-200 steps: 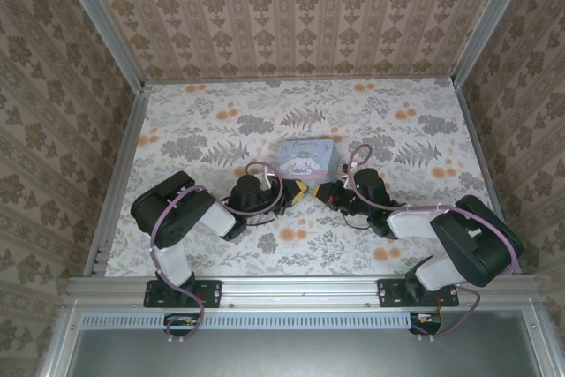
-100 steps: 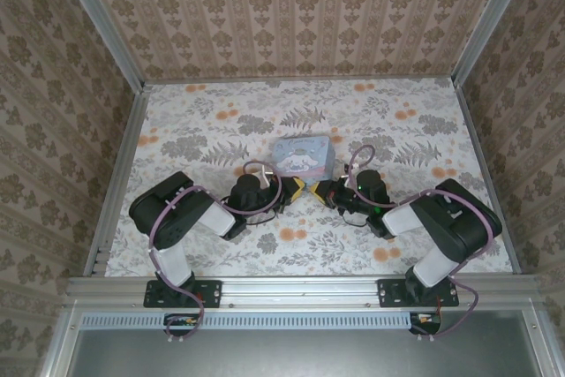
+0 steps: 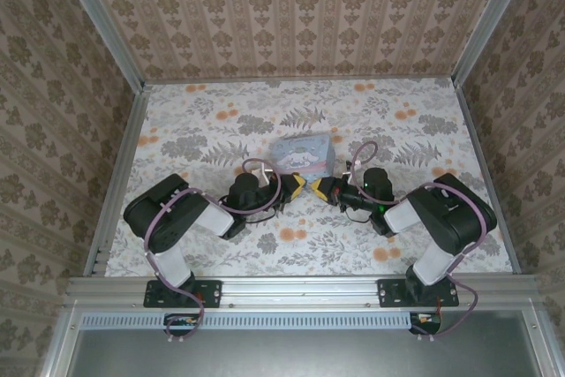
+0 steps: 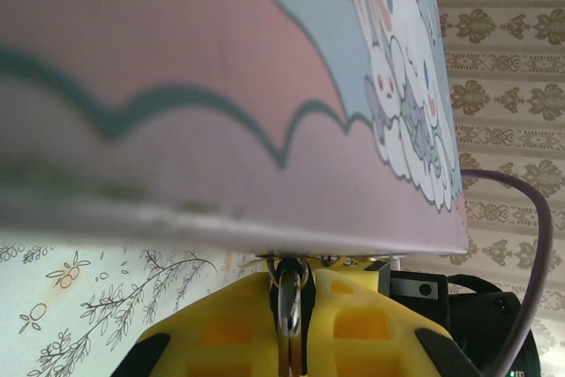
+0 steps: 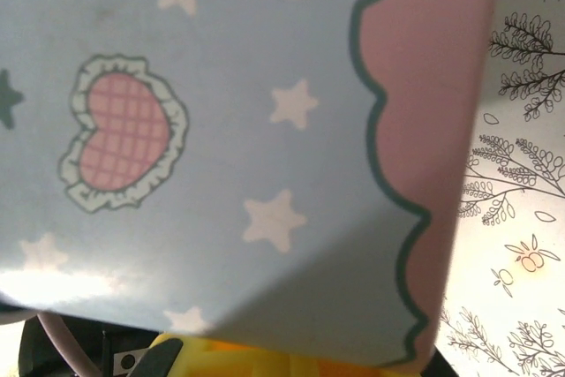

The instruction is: Unlock the padlock with the key

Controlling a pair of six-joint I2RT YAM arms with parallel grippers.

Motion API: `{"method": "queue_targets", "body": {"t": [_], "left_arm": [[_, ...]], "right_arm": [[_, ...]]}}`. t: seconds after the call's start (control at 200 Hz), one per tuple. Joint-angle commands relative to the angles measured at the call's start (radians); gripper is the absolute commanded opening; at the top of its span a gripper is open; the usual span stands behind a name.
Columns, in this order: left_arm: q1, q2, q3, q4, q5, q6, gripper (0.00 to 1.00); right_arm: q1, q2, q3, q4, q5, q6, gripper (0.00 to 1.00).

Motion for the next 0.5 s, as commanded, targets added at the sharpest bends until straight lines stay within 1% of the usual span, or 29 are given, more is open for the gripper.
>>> {"method": "queue_targets", "body": {"t": [0.0,0.17,0.285,0.385,0.495], "left_arm": [[-0.035,-0.055,0.018,0.089,0.156,0.015,0.0],[-0.036,-0.057,0.025,0.089,0.158,0.016,0.0],[-0.037,-0.058,0.025,0.089,0.162,0.019,0.0],[-0.037,-0.061,0.021,0.089,0.165,0.017,0.0],[-0.035,-0.06,0.017,0.089,0.169,0.015,0.0]], "right_arm": [[-0.006,0.043,0.019,0.06,0.02,0.063,0.0],[-0.008,0.07,0.022,0.121,0.018,0.129,0.0],[-0.011,0.063,0.029,0.107,0.01,0.12,0.0],[-0.02,0.02,0.045,-0.019,0.0,0.021,0.0],[-0.02,-0.078,0.084,-0.277,0.001,-0.169,0.0]]}}
